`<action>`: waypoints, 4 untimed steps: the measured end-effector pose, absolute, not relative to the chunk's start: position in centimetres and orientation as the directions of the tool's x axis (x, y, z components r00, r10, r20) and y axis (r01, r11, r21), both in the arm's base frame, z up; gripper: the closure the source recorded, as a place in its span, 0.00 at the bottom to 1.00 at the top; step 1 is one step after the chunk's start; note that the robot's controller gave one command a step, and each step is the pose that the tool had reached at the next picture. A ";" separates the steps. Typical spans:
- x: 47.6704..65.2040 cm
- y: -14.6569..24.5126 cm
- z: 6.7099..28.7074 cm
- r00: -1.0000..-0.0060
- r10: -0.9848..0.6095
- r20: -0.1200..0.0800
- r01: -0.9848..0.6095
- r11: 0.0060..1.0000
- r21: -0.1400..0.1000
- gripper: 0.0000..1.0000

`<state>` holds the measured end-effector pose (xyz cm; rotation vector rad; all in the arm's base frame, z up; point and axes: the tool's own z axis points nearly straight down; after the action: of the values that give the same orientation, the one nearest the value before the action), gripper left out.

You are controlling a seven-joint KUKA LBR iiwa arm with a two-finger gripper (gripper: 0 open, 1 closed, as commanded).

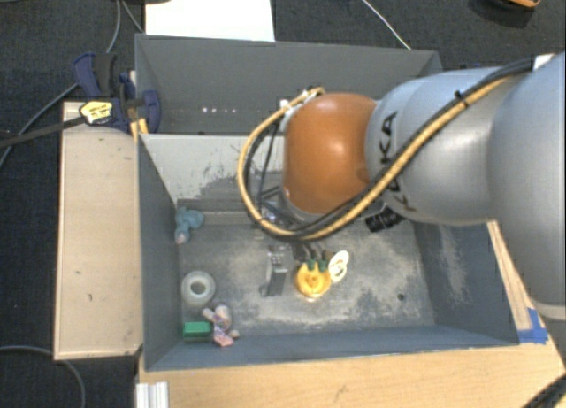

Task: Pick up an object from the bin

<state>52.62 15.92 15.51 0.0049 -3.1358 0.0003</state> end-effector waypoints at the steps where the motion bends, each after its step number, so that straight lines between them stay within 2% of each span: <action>1: 52.8 15.8 16.0 -1.000 0.003 -0.002 0.003 1.000 0.001 0.00; 2: 51.7 11.3 16.9 -0.992 -0.128 0.003 -0.128 0.992 0.002 0.00; 3: 51.4 8.8 13.7 -0.983 -0.186 -0.004 -0.186 0.983 0.001 0.00; 4: 51.0 4.5 12.8 -0.976 -0.218 0.004 -0.218 0.976 0.001 0.00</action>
Offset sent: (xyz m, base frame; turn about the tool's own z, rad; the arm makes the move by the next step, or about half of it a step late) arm -0.0139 -0.0750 0.0179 -0.1762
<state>50.97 4.48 12.84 0.3444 -3.1187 -0.0015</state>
